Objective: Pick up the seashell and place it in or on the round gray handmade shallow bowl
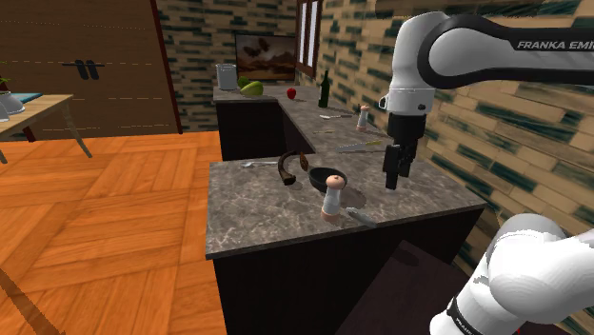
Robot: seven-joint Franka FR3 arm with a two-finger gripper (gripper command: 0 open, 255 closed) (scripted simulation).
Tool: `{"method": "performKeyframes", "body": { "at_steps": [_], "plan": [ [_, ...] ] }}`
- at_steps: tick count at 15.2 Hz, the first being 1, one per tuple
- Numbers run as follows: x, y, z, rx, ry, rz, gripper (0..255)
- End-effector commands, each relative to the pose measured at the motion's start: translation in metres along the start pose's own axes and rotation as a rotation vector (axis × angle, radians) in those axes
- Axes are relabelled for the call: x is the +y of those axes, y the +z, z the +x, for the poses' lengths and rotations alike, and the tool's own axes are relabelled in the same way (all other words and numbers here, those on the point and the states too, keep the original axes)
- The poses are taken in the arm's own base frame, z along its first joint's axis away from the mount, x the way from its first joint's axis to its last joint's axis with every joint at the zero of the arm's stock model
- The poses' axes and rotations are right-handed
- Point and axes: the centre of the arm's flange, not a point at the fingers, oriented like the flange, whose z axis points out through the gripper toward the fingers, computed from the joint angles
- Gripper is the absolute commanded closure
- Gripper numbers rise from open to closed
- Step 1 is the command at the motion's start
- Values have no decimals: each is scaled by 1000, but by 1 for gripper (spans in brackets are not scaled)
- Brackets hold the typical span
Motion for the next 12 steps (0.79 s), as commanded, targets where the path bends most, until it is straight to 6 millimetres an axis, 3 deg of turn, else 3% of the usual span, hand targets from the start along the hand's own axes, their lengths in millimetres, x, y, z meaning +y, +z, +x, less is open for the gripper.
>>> {"method": "performKeyframes", "body": {
  "at_steps": [1,12],
  "plan": [
    [0,0,0,0,0,0,0],
    [81,91,75,18,59,-8,0]
  ]
}}
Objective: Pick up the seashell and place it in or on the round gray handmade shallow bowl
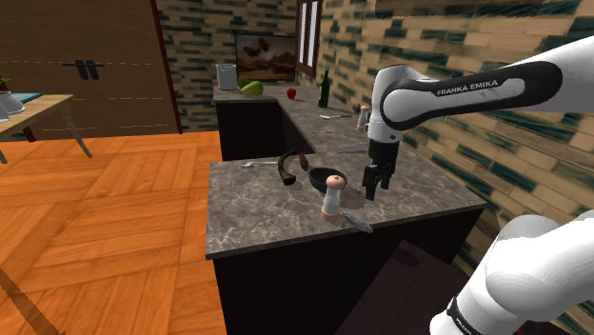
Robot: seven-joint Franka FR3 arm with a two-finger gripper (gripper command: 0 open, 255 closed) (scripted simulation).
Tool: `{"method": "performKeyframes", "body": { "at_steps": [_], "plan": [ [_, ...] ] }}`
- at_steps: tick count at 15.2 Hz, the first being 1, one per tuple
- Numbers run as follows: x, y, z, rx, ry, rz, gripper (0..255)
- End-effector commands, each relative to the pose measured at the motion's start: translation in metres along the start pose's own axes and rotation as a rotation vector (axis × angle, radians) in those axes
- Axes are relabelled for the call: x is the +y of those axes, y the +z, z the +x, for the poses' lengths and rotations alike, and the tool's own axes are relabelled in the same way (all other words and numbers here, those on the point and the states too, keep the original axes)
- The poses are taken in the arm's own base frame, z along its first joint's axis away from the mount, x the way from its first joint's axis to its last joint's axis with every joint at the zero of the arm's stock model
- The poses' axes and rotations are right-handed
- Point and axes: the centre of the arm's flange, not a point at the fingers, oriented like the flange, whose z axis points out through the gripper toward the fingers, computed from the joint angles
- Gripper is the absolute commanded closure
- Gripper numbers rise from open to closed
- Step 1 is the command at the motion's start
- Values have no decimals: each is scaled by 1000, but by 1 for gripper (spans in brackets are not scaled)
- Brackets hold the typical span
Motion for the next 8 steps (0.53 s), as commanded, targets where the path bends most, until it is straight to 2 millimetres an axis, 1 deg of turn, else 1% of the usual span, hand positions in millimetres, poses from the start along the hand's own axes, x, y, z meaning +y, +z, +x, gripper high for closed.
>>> {"method": "performKeyframes", "body": {
  "at_steps": [1,8],
  "plan": [
    [15,17,14,5,11,-2,0],
    [66,75,62,17,48,-7,0]
  ]
}}
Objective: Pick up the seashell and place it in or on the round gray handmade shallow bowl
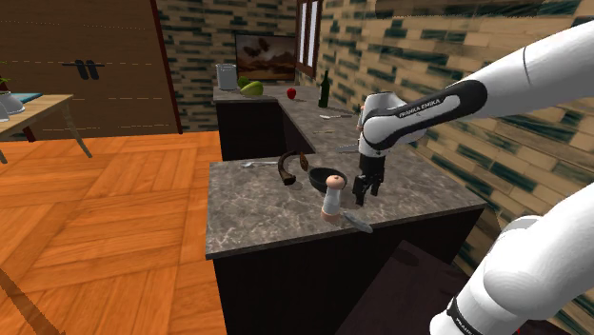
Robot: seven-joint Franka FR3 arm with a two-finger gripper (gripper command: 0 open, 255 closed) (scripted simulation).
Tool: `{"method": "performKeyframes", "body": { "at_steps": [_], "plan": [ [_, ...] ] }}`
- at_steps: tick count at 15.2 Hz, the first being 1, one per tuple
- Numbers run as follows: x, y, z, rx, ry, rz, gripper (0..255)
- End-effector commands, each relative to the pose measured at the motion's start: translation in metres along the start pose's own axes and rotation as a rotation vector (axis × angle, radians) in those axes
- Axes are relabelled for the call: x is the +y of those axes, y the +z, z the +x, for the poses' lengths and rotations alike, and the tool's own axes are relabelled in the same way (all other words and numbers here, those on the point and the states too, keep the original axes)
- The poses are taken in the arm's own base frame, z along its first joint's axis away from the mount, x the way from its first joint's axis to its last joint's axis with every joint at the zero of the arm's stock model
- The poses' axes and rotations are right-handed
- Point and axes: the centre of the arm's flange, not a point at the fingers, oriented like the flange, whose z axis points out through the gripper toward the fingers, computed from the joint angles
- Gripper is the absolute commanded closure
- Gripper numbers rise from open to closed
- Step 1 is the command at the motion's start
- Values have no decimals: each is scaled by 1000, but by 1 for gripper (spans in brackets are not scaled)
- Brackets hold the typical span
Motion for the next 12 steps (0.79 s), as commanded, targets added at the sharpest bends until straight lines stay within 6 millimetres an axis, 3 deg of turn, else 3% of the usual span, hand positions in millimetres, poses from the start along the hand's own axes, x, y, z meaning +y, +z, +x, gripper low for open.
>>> {"method": "performKeyframes", "body": {
  "at_steps": [1,8,12],
  "plan": [
    [16,19,16,5,11,-3,0],
    [68,77,64,16,49,-7,0],
    [72,97,68,17,51,-8,0]
  ]
}}
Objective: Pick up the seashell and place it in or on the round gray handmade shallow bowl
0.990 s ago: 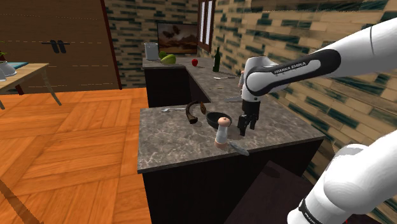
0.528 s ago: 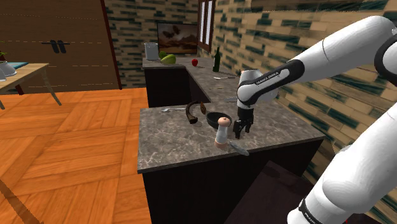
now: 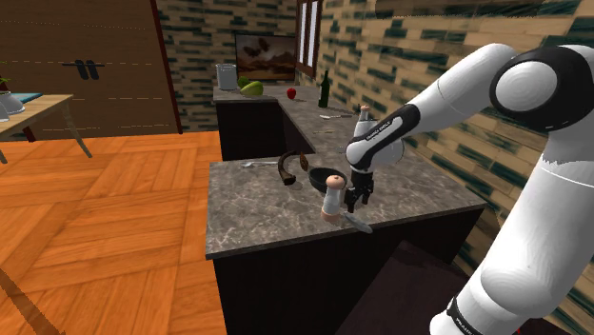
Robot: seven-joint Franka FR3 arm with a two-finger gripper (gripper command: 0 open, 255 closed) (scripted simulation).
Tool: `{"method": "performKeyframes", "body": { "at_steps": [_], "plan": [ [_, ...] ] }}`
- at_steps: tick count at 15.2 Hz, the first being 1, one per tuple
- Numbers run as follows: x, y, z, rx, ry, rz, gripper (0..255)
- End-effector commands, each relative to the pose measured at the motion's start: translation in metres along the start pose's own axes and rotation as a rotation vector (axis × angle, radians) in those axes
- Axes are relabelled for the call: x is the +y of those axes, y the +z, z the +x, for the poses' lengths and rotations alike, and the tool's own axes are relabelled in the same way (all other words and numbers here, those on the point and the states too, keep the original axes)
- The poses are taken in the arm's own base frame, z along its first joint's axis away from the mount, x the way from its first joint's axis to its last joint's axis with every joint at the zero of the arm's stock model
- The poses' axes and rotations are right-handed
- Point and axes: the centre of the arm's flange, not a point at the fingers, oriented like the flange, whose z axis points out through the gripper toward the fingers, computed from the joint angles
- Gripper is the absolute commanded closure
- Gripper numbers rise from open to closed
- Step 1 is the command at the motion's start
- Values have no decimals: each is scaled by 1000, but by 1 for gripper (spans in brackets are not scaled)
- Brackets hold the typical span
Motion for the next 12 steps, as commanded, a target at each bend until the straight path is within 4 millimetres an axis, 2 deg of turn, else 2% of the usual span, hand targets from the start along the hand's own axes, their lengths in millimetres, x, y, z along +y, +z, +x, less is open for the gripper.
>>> {"method": "performKeyframes", "body": {
  "at_steps": [1,5,12],
  "plan": [
    [2,10,1,1,1,-1,0],
    [2,29,1,1,1,-1,0],
    [2,29,1,1,1,-1,0]
  ]
}}
